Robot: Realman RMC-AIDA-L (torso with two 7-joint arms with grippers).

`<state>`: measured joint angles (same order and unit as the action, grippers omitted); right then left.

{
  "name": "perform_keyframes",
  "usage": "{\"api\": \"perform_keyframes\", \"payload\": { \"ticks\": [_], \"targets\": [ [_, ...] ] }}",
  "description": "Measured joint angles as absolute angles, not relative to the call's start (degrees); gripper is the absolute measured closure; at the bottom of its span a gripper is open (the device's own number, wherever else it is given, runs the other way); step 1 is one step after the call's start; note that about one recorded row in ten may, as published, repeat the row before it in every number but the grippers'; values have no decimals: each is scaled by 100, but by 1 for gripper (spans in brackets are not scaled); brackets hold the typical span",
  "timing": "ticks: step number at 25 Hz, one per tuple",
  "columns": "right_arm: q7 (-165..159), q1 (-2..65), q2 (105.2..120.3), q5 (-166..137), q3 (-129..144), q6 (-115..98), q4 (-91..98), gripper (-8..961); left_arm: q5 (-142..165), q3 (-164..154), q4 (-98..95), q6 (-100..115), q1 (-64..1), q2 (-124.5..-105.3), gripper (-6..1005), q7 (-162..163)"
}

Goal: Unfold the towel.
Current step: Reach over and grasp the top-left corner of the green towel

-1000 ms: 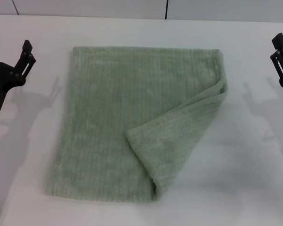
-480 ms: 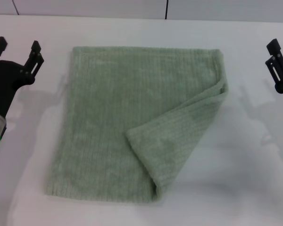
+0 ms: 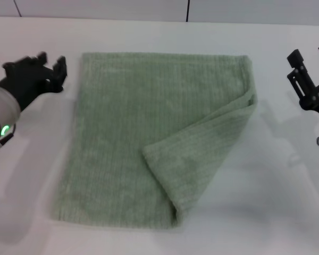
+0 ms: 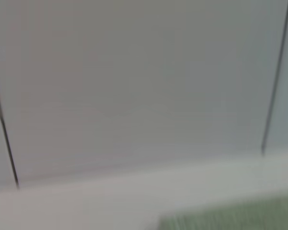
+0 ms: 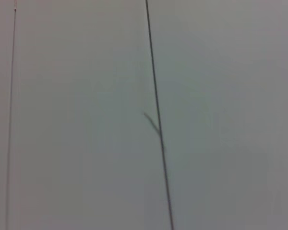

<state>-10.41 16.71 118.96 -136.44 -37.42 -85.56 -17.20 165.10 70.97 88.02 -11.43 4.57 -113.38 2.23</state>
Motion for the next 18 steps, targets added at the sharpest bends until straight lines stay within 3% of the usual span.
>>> {"api": "perform_keyframes", "payload": {
  "ticks": [2,3,4,6,8,9,11,12,13,14,17,18],
  "targets": [
    [-1257,1716,11860,-13739,-3691,-8428,-1765,296,16506,7263,9189,-2376,297,-11448,539,128],
    [-1692,1809,11777,-13950,-3668,-8249,-1805,296,16506,7452,9402,-3444,86,-11599,558,-12],
    [-1692,1809,11777,-13950,-3668,-8249,-1805,296,16506,7452,9402,-3444,86,-11599,577,-12],
    [-2317,1971,11649,-14262,-3662,-7973,-1858,296,16503,7651,9528,-4439,-203,-11775,615,-201],
    [-2890,2237,11425,-14823,-3671,-7482,-2079,296,16500,7705,9550,-5160,-535,-11827,680,-287],
    [-2890,2237,11425,-14823,-3671,-7482,-2079,296,16500,7705,9550,-5160,-535,-11827,726,-287],
    [-3026,2387,11259,-15167,-3696,-7134,-2397,295,16507,7698,9530,-5256,-627,-11826,819,-279],
    [-3066,2445,11157,-15320,-3703,-6940,-2635,294,16510,7699,9522,-5273,-651,-11827,865,-278],
    [-3133,2523,10922,-15616,-3730,-6419,-3259,294,16515,7715,9517,-5295,-670,-11827,888,-274],
    [-3133,2523,10922,-15616,-3730,-6419,-3259,294,16515,7715,9517,-5295,-670,-11827,910,-274],
    [-3172,2511,10558,-16047,-3907,-5112,-4443,294,16517,7737,9523,-5331,-686,-11821,978,-267],
    [-3227,2389,10324,-16440,-4160,-3791,-5535,294,16517,7738,9529,-5356,-688,-11817,1001,-272]
  ]
}}
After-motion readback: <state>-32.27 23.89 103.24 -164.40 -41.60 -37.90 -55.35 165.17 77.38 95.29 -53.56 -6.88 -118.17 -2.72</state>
